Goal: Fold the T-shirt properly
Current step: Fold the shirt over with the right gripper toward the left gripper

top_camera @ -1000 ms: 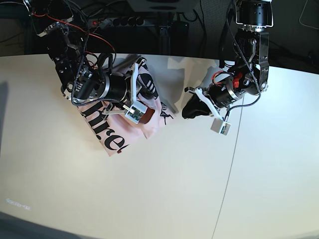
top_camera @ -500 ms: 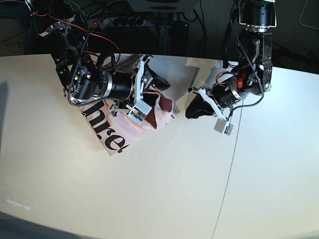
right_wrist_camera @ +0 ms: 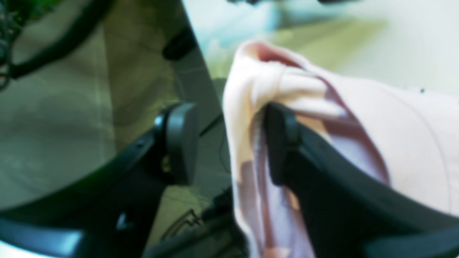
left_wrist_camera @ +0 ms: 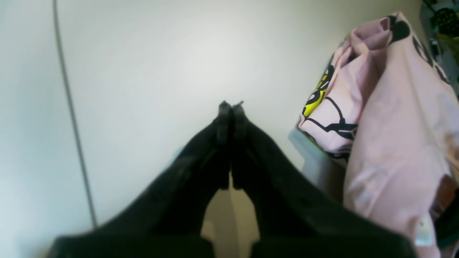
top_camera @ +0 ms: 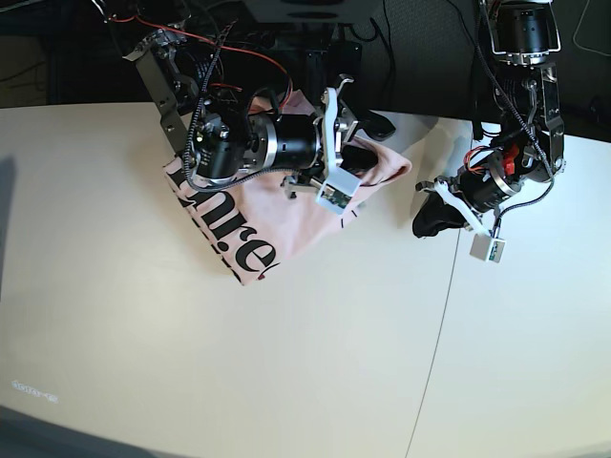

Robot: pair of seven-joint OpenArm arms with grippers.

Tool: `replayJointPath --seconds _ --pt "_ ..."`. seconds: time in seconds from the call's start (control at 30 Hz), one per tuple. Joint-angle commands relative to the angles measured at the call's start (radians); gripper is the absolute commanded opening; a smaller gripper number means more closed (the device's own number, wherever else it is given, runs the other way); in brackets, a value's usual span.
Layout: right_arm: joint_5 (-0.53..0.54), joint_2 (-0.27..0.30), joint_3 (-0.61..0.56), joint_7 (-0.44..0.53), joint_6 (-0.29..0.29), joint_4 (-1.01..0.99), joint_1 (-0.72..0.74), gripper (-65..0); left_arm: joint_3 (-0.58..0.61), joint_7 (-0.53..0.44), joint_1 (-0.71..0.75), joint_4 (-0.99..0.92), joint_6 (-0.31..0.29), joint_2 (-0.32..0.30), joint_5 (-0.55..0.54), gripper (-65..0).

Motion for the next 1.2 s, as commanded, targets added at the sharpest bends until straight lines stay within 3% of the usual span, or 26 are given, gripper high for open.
replayJointPath --seconds 0.0,0.27,0.57,0.7,0.77,0.83,0.87,1.03,1.17 --pt "0.02 -0.014 -0.002 0.023 0.018 0.017 0.011 -34.4 -0.004 -0.011 -0.013 0.018 -0.008 -0.013 -0.028 -65.0" --pt "-0.029 -0.039 -0.002 0.022 0.018 0.017 0.011 -34.4 -0.006 -0.004 -0.013 0.018 -0.008 -0.038 -0.053 -65.0" --pt "0.01 -0.042 -0.002 0.023 0.021 0.02 0.026 -33.9 -0.048 -0.007 -0.013 0.018 -0.021 -0.123 -0.106 -65.0" --pt "-0.004 -0.042 0.0 0.047 0.018 0.02 0.073 -34.1 -0.103 0.058 -0.013 0.018 -0.048 -0.14 -0.112 -65.0" --pt "-0.056 -0.042 0.005 0.089 0.018 0.02 0.109 -41.1 -0.11 0.095 -0.006 0.018 -0.085 -0.156 -0.154 -65.0" --pt "-0.117 -0.042 0.016 0.119 0.018 0.02 0.149 -60.1 -0.11 0.097 0.009 0.022 -0.107 -0.169 -0.199 -65.0" --pt "-0.159 -0.042 0.024 0.132 0.018 0.02 0.168 -65.0 -0.11 0.097 0.016 0.031 -0.107 -0.17 -0.21 -65.0" --pt "-0.417 -0.042 0.079 0.235 0.017 -0.002 0.247 -65.0 -0.109 0.097 0.084 0.174 -0.107 -0.16 -0.233 -65.0" --pt "-0.469 -0.042 0.123 0.245 0.009 -0.099 0.328 -65.0 -0.079 0.096 0.163 0.345 -0.107 -0.155 -0.231 -65.0"
